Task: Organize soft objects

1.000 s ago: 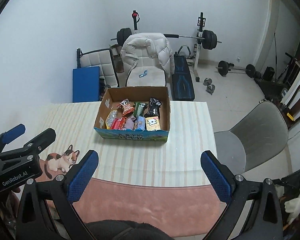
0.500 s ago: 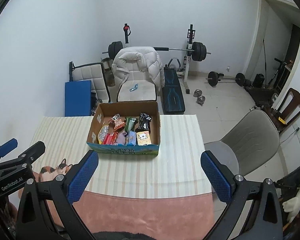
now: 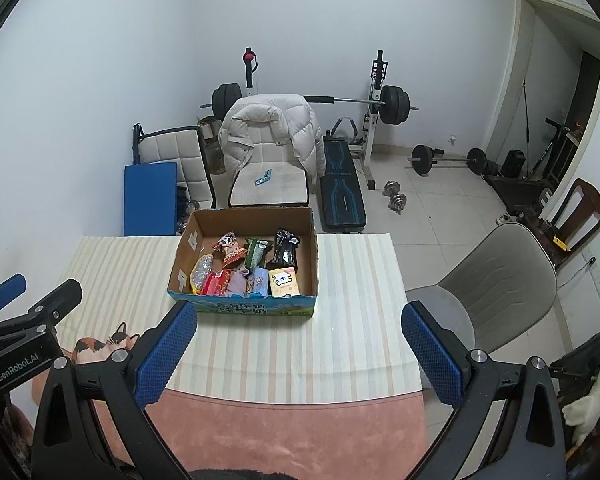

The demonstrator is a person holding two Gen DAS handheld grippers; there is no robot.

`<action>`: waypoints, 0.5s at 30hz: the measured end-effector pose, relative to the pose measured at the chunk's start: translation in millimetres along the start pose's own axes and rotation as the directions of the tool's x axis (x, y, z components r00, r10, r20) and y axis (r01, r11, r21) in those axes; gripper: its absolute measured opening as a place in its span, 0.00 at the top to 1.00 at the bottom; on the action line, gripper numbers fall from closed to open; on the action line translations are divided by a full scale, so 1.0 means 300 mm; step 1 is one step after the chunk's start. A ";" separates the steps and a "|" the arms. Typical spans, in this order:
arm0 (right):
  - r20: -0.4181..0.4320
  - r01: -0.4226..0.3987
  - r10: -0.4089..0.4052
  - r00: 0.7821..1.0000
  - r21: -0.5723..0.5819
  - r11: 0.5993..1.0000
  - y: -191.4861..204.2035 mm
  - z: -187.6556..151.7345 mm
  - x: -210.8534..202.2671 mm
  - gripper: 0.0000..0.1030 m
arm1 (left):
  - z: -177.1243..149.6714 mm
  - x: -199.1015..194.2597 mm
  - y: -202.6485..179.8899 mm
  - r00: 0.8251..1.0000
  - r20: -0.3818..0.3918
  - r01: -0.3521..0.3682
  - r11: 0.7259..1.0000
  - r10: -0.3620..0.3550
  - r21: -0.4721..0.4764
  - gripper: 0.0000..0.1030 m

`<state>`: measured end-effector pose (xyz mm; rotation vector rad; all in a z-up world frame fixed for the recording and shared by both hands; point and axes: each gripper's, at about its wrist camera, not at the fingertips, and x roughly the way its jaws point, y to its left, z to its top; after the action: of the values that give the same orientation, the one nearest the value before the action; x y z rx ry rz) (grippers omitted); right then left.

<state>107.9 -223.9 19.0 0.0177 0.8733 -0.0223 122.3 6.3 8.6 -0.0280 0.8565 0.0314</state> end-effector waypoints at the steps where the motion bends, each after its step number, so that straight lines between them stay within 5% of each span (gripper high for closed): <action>1: 0.002 0.000 0.000 1.000 -0.003 1.000 -0.003 -0.001 0.007 0.00 | 0.001 -0.002 -0.002 1.000 0.002 0.001 1.000 -0.001 0.000 0.01; 15: 0.011 -0.016 0.016 1.000 -0.022 1.000 0.017 0.000 0.008 0.00 | 0.008 -0.009 -0.002 1.000 0.006 0.012 1.000 -0.012 -0.001 0.01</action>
<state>109.5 -218.8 17.0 0.0042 0.8618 0.0025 122.4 5.8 12.3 -0.0337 0.8508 0.0204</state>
